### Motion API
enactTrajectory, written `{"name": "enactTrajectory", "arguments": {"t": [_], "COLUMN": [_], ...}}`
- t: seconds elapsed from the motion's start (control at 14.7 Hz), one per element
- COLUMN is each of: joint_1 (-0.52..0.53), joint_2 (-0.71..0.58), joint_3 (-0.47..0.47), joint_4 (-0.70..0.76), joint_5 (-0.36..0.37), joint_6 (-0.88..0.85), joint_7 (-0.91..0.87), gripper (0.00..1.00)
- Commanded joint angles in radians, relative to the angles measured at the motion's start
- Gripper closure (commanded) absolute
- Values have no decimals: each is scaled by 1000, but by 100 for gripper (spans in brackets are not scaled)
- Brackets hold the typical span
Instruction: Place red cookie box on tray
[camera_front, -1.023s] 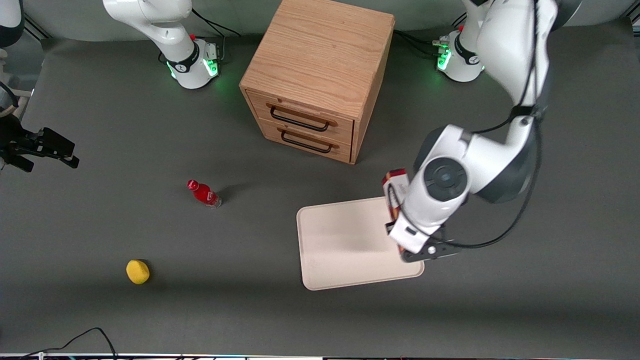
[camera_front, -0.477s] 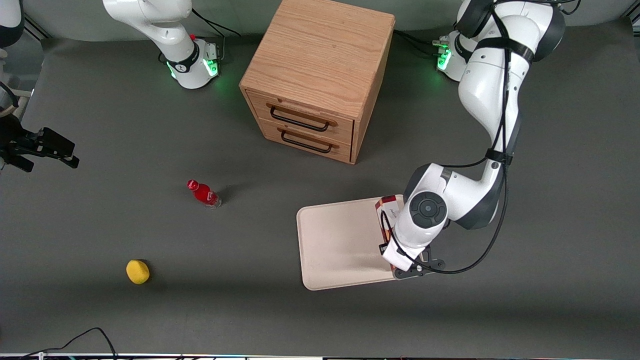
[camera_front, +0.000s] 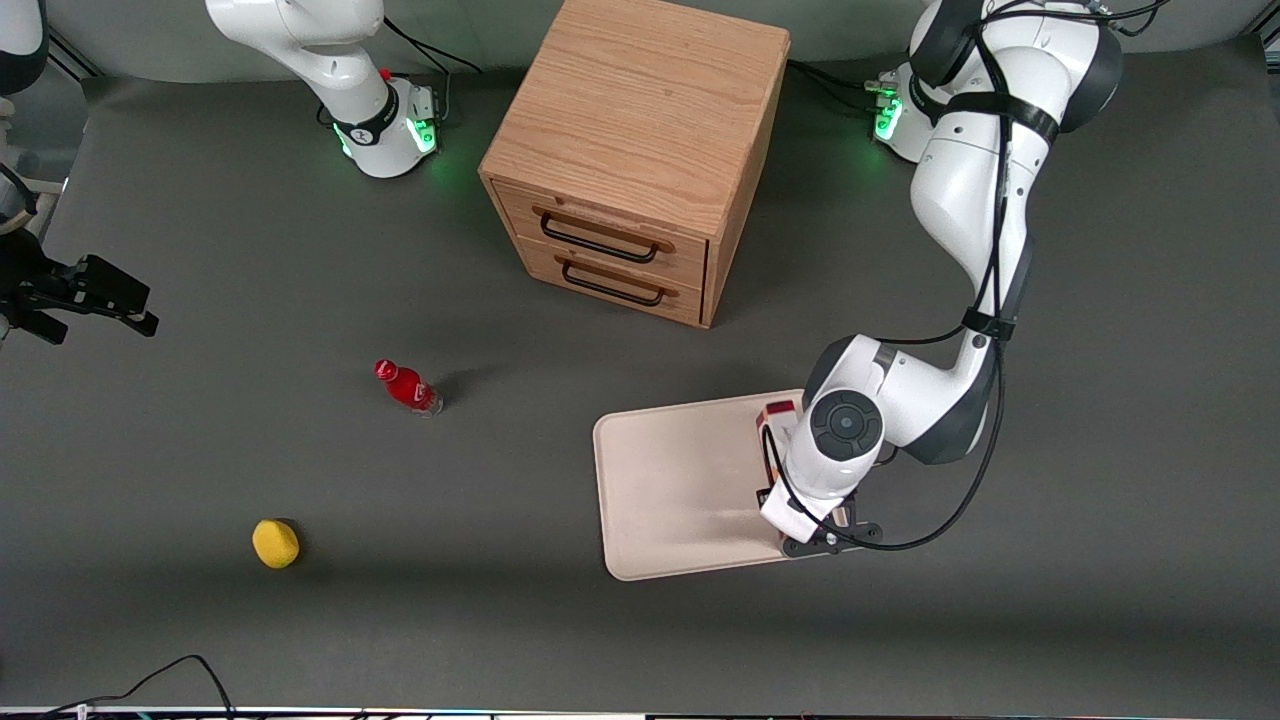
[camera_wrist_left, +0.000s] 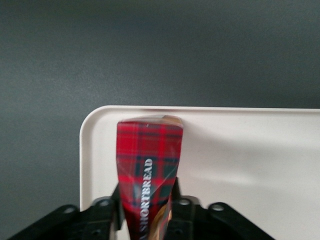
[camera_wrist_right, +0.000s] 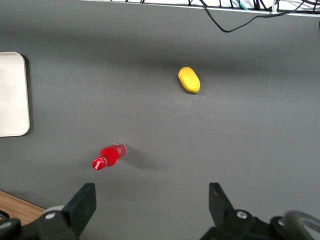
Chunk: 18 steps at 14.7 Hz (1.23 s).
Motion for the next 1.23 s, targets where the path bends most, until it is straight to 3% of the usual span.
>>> {"name": "enactTrajectory", "arguments": {"t": [0.0,0.14,0.41,0.68,0.82,1.16], "joint_1": [1,64,228,343,377,465], "joint_2": [-21,-87,-309,-464,-582,-881], "joint_3": [6,-10,-48,-48,-48,-40], "joint_4": [25,23,-19,-52,-154,-436], "joint_5": [12,-1,-81,-86,-89,-182], "joint_6": [-27,-125,-345,-555,-570,-570], "joint_7": [21,47,361,593,665,822], "gripper": [0,0,0,0,0,0]}}
